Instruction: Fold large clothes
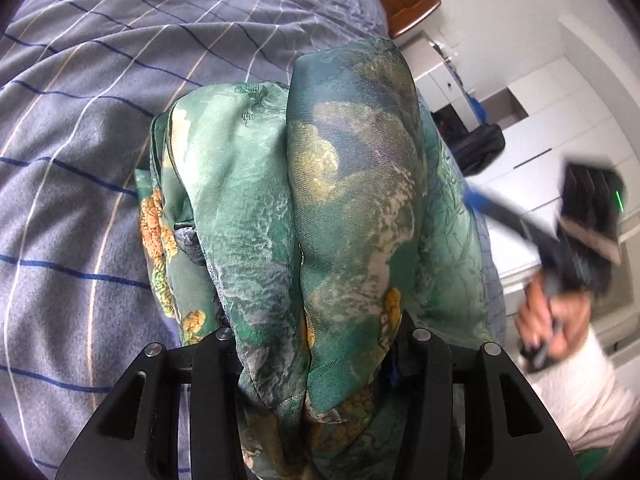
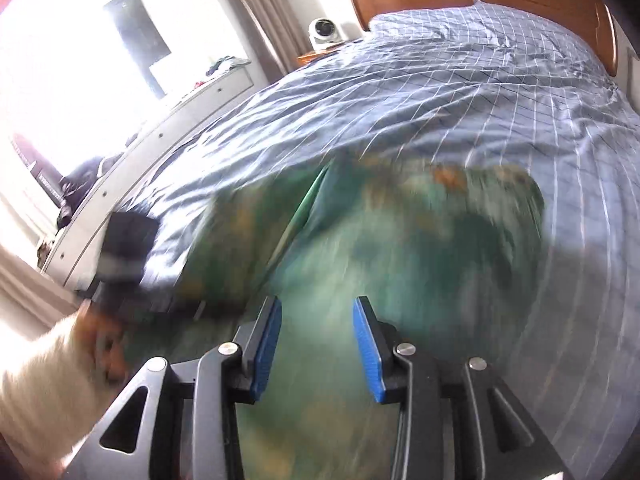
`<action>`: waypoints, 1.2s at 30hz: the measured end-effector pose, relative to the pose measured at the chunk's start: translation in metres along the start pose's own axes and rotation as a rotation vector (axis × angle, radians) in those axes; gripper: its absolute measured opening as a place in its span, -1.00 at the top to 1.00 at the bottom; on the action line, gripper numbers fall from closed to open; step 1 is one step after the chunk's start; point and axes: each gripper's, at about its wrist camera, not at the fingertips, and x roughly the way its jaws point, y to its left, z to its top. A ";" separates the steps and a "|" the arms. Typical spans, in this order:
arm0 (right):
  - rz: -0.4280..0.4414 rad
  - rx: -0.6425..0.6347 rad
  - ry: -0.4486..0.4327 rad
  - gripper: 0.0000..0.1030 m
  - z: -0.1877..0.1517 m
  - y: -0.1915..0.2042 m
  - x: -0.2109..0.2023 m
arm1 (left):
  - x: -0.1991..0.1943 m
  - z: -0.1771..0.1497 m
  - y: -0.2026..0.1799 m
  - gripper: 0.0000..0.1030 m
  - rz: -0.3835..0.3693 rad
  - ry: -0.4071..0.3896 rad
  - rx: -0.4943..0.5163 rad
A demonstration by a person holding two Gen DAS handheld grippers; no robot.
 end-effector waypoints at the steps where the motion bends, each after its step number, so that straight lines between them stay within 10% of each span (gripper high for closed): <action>1: -0.003 0.007 0.006 0.26 0.012 -0.004 0.012 | -0.001 -0.002 0.000 0.07 0.001 0.000 0.002; 13: -0.079 -0.037 0.186 0.24 0.032 -0.012 0.123 | 0.003 -0.007 0.014 0.09 -0.013 -0.018 -0.022; 21: -0.067 -0.048 0.124 0.24 0.026 -0.006 0.068 | -0.002 -0.009 0.008 0.07 -0.004 -0.028 -0.013; 30: -0.073 -0.187 0.048 0.24 -0.097 0.022 -0.051 | 0.000 -0.007 0.009 0.05 -0.017 -0.035 -0.019; 36: -0.093 -0.124 0.010 0.23 -0.128 0.021 -0.054 | -0.001 -0.009 0.010 0.04 -0.022 -0.036 -0.014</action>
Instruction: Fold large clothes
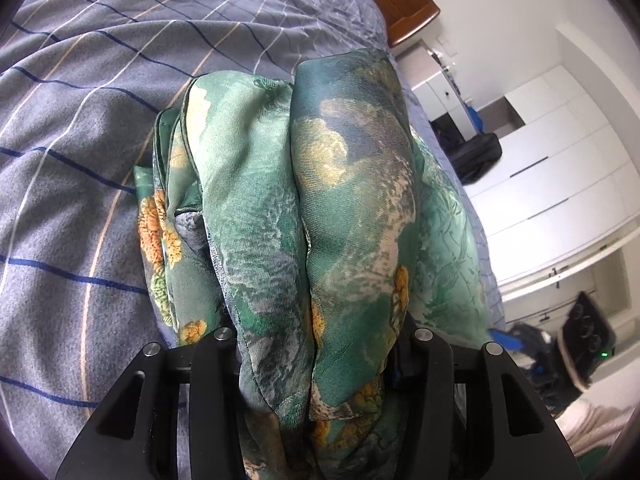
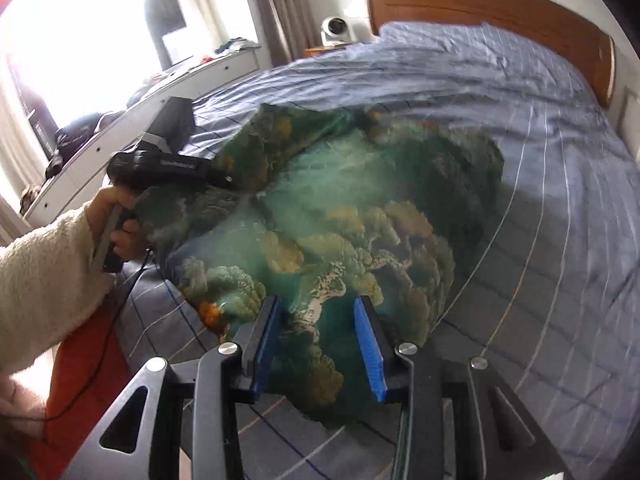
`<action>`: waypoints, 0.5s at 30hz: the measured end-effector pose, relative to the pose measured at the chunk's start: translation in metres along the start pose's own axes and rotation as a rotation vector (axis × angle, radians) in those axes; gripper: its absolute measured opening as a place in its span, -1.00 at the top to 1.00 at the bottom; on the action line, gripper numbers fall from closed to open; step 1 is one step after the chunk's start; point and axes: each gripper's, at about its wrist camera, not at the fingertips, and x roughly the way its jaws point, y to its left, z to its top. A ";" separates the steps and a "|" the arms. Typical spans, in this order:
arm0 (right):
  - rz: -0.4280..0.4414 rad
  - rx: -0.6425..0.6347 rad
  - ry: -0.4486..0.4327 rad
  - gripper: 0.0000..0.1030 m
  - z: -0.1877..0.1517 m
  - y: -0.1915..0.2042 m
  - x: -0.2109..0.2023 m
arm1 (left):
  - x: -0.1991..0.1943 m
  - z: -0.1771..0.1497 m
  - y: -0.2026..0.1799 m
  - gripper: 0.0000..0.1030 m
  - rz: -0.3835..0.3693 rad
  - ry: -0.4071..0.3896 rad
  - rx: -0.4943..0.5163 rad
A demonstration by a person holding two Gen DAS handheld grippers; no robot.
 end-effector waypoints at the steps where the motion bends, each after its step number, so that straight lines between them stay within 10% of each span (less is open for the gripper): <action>1: -0.006 0.022 0.026 0.23 0.000 -0.003 0.012 | 0.000 0.000 -0.001 0.04 0.002 -0.002 0.002; 11: -0.024 0.008 0.069 0.24 0.004 -0.003 0.027 | -0.004 -0.002 -0.004 -0.03 0.005 -0.008 -0.019; 15: -0.088 -0.055 -0.041 0.23 0.033 0.024 -0.006 | -0.023 0.003 -0.018 -0.34 0.023 -0.004 -0.039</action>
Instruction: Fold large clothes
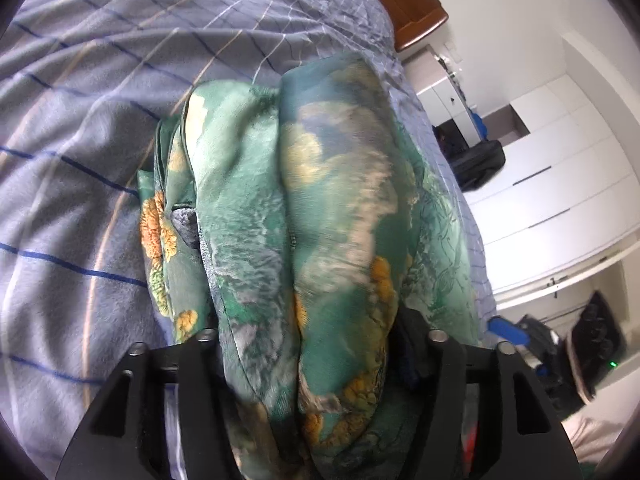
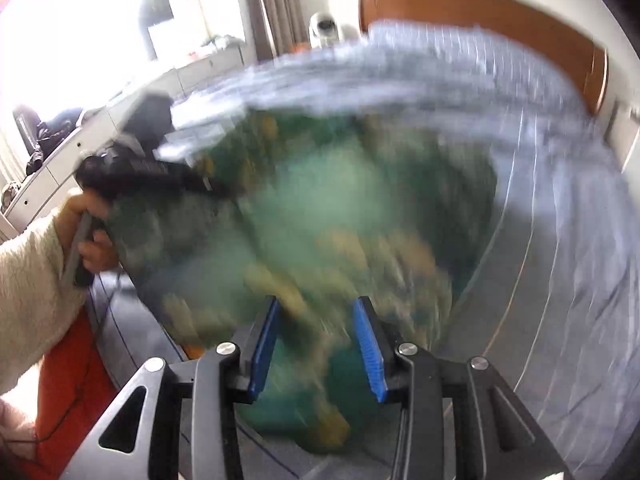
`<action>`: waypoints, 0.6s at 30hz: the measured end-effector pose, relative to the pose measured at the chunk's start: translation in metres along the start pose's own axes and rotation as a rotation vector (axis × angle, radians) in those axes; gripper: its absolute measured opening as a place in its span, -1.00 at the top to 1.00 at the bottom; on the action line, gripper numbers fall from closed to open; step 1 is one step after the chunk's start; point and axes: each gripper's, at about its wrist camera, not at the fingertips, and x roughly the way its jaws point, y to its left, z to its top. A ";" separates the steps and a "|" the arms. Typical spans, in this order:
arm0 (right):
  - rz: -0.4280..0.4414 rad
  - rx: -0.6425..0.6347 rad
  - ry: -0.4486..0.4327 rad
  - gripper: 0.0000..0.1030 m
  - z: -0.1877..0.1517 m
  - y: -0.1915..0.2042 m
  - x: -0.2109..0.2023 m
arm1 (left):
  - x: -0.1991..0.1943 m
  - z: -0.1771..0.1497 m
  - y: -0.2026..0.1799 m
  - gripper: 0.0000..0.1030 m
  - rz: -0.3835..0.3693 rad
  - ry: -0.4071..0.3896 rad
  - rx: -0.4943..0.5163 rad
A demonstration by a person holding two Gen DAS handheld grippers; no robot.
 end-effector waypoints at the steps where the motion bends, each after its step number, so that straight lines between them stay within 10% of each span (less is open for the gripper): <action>1: 0.035 -0.024 -0.030 0.23 0.010 0.011 -0.005 | -0.009 0.001 -0.004 -0.46 0.014 -0.015 0.005; 6: 0.162 -0.145 -0.020 0.23 0.033 0.062 0.030 | -0.068 -0.004 0.013 -0.79 0.040 -0.156 -0.049; 10: 0.136 -0.195 0.056 0.19 0.027 0.081 0.075 | -0.054 -0.023 0.047 -0.79 0.021 -0.084 -0.136; 18: 0.127 -0.187 0.039 0.19 0.020 0.078 0.077 | -0.022 -0.032 0.070 -0.86 -0.230 -0.072 -0.210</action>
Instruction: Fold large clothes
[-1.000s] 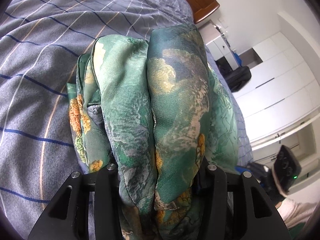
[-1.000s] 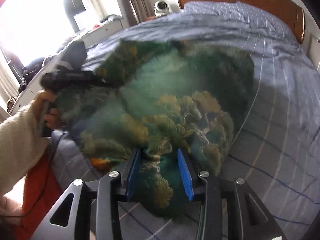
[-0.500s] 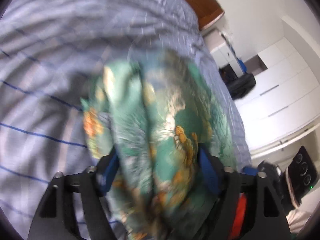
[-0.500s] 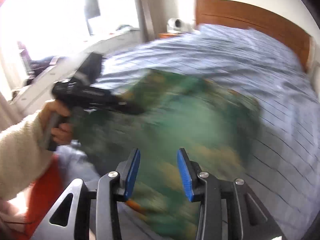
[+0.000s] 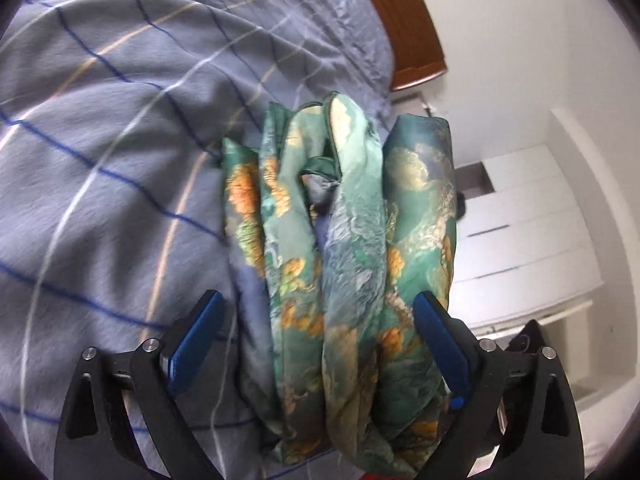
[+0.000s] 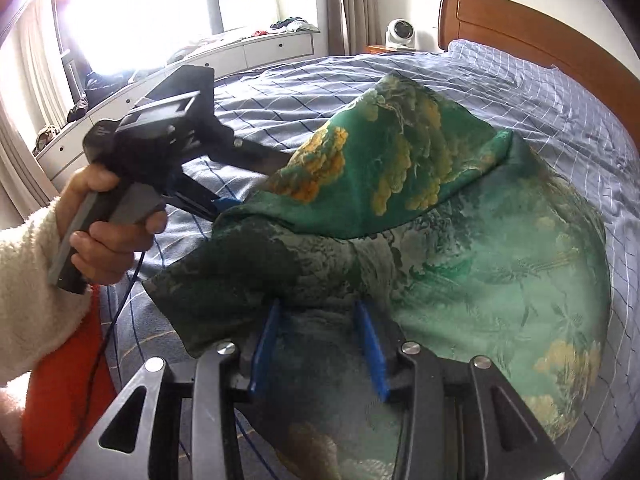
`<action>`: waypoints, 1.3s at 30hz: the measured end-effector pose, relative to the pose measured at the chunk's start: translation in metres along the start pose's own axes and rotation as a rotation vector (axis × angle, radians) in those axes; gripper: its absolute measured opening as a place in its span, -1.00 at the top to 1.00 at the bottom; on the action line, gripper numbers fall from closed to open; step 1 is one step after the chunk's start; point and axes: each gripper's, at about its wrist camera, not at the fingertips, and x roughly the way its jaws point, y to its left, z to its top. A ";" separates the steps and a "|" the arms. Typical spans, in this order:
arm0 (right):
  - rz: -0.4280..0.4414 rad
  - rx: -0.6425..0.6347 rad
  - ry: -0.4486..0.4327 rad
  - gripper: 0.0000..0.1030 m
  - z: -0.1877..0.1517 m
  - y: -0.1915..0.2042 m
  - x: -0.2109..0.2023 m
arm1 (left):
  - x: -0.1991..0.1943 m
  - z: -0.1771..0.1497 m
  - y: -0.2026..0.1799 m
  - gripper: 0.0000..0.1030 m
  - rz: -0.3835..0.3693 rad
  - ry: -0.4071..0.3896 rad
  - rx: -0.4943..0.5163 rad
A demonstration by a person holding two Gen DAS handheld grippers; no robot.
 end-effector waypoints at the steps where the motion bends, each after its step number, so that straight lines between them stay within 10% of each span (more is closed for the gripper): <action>1: -0.001 -0.002 -0.002 0.20 0.000 0.000 0.000 | 0.000 0.002 0.000 -0.86 -0.008 0.001 -0.002; 12: 0.008 0.008 -0.023 0.19 -0.006 0.001 -0.003 | 0.023 0.017 -0.003 -0.98 -0.145 0.007 0.018; 22: 0.013 0.037 -0.017 0.19 -0.004 -0.004 -0.007 | 0.087 0.037 -0.043 -0.99 0.229 0.237 0.200; 25: 0.153 0.187 -0.043 -0.13 -0.007 -0.036 -0.043 | 0.090 0.039 -0.044 -0.99 0.257 0.257 0.224; 28: 0.118 0.377 -0.143 -0.59 -0.039 -0.094 -0.091 | 0.092 0.038 -0.044 -0.99 0.257 0.239 0.228; 31: 0.076 0.608 -0.110 -0.60 -0.088 -0.157 -0.097 | 0.089 0.034 -0.041 -0.99 0.251 0.229 0.229; 39: 0.436 0.924 -0.123 -0.64 -0.143 -0.188 -0.032 | 0.076 0.025 -0.036 -0.99 0.271 0.229 0.221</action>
